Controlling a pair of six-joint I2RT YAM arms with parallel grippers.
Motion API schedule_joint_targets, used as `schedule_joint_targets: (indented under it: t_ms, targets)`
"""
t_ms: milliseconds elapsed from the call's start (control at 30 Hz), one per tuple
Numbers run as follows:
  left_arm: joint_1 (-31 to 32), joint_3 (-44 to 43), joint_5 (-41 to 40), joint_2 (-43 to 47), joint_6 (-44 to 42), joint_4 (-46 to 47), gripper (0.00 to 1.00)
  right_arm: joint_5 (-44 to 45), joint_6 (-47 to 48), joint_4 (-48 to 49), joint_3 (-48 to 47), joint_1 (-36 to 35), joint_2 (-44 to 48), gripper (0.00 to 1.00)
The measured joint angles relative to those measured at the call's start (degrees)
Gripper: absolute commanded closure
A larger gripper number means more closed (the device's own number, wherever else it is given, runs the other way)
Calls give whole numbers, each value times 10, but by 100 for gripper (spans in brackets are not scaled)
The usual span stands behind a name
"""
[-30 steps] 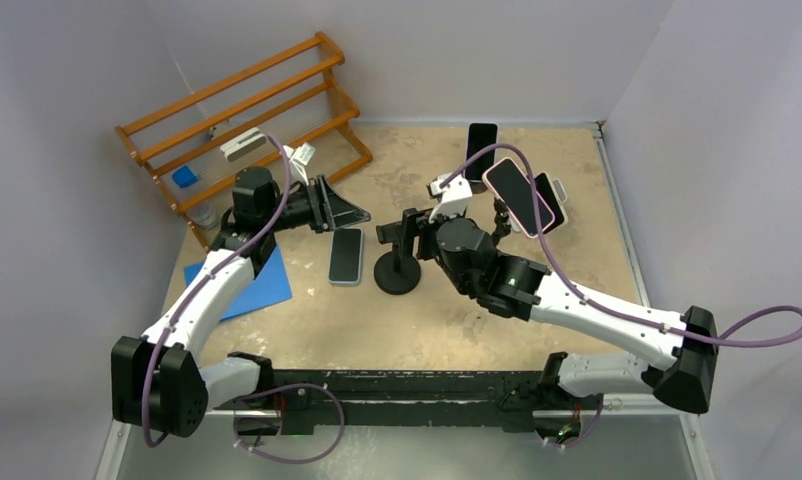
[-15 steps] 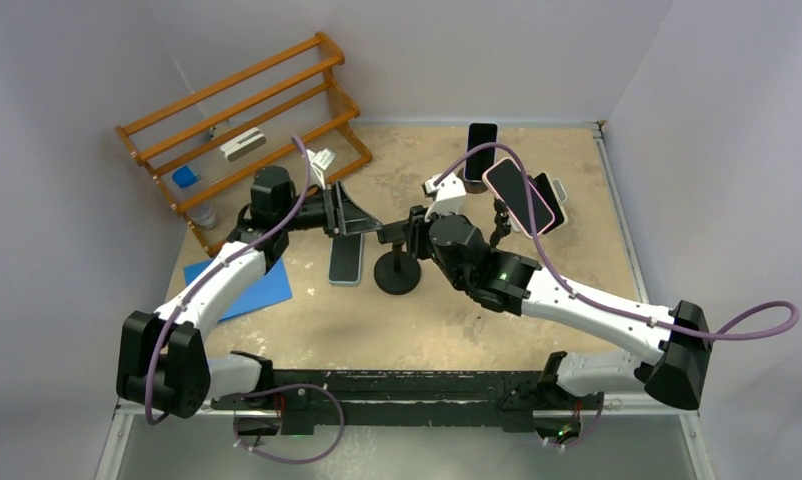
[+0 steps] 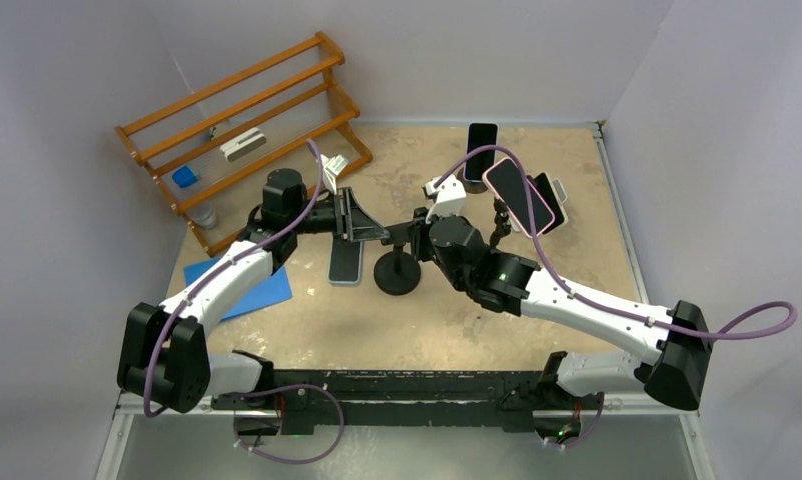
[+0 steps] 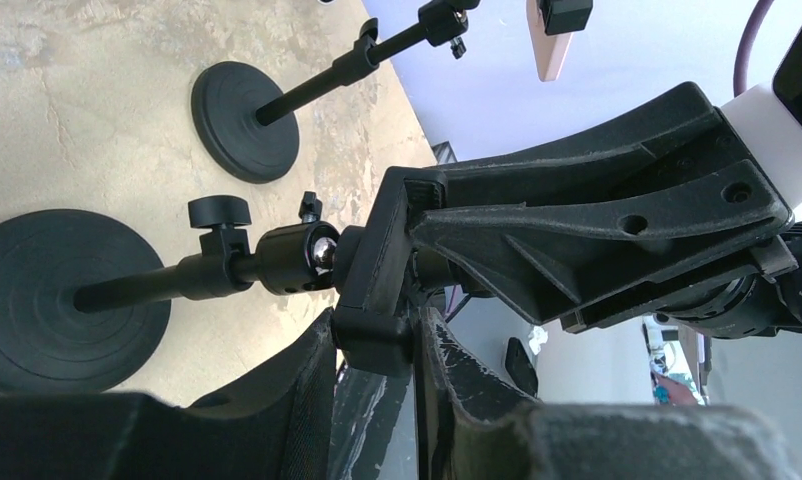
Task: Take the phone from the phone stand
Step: Pick up the phone stand at the center of the board.
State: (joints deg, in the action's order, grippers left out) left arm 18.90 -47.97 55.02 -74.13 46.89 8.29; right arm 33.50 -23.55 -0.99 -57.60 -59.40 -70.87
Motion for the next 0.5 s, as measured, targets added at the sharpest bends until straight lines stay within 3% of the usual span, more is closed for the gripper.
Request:
schedule_joint_targets:
  t_ms: [300, 433, 500]
  targets:
    - [2, -3, -15, 10, -15, -26, 100, 3, -1, 1, 1, 3, 0, 90]
    - [4, -14, -24, 13, -31, -55, 82, 3, -1, 4, 2, 4, 0, 90]
    - [4, -19, -25, 13, -37, -66, 75, 2, -2, 5, 2, 5, 0, 83]
